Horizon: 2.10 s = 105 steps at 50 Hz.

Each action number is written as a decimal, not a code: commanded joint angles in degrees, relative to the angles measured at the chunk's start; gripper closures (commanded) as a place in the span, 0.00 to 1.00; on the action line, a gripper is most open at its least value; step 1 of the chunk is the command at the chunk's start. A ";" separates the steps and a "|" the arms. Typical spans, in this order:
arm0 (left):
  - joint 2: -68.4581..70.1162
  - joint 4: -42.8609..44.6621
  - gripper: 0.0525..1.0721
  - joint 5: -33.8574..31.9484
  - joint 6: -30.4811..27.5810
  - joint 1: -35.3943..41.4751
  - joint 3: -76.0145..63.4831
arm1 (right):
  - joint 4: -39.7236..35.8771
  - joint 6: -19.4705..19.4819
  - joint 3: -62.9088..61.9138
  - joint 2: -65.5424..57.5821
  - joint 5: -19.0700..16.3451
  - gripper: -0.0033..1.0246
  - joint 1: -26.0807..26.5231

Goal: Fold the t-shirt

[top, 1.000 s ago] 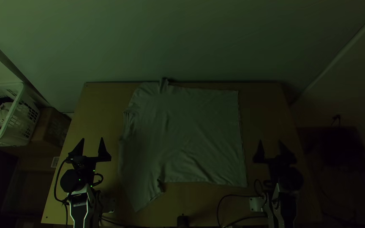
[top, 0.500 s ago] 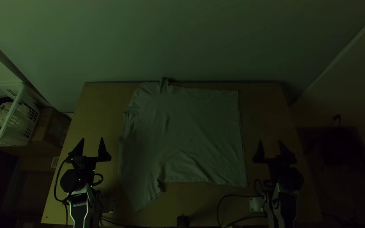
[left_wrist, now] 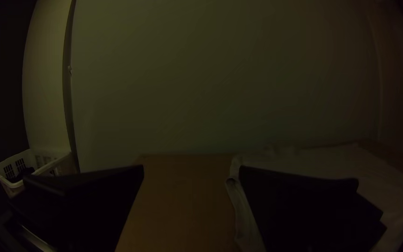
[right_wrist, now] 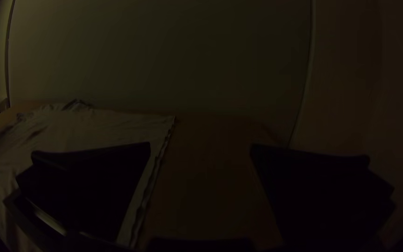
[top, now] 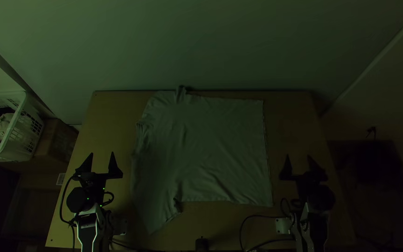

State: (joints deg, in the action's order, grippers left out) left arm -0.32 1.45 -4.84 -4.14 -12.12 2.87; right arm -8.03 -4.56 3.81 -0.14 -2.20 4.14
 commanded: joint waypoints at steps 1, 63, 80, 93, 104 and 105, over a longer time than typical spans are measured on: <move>0.32 -1.19 0.04 0.36 -0.69 -0.36 -2.79 | -1.28 0.16 -0.47 0.32 0.09 0.04 -0.36; -29.65 -1.10 0.04 3.35 -3.15 1.75 29.65 | 15.94 -1.33 23.78 -25.26 1.41 0.04 -2.47; -52.86 -1.63 0.04 3.35 -2.89 7.46 52.94 | 17.61 -0.45 42.59 -49.34 1.49 0.04 -2.74; -69.20 -3.21 0.04 4.49 -2.10 13.09 67.79 | 17.00 0.69 52.44 -61.29 1.67 0.04 -4.49; -82.30 -5.76 0.04 7.21 -0.52 16.34 78.86 | 16.12 1.74 60.35 -71.75 2.72 0.04 -6.69; -83.44 -6.02 0.04 7.30 -0.43 16.60 79.83 | 15.94 1.74 61.05 -72.72 2.90 0.04 -6.87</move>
State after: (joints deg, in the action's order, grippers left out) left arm -79.09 -3.53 1.78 -5.80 3.46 77.43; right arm 8.25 -4.12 60.64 -68.53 -0.40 -1.83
